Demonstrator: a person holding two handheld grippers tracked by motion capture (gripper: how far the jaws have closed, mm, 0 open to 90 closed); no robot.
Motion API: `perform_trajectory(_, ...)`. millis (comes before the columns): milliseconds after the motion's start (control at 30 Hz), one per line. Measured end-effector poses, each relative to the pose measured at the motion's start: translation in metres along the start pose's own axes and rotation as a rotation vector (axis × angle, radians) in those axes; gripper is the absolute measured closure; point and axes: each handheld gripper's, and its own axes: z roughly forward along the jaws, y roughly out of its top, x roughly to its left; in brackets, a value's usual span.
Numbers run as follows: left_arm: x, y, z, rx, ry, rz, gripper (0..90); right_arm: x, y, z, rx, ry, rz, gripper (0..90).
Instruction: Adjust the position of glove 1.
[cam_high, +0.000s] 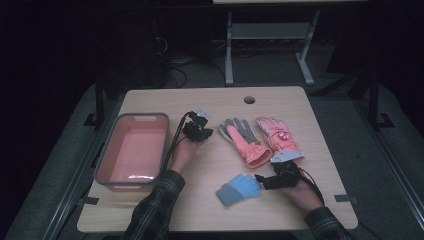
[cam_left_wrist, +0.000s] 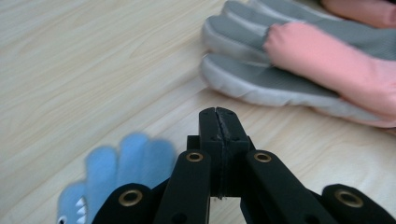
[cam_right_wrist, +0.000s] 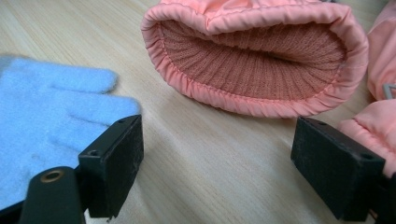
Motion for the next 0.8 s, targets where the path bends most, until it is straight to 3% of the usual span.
perform_trajectory(267, 0.007, -0.011, 0.012, 0.049, 0.043, -0.005, 89.5, 0.000, 0.000, 0.000, 0.000, 0.001, -0.001, 16.4)
perform_trajectory(533, 0.008, -0.014, 0.018, 0.058, 0.036, -0.017, 89.5, 0.000, 0.000, 0.000, -0.001, 0.002, -0.004, 16.4)
perform_trajectory(800, -0.012, -0.009, 0.024, 0.054, -0.008, 0.009, 89.5, 0.000, 0.000, 0.000, -0.001, 0.002, -0.004, 16.4)
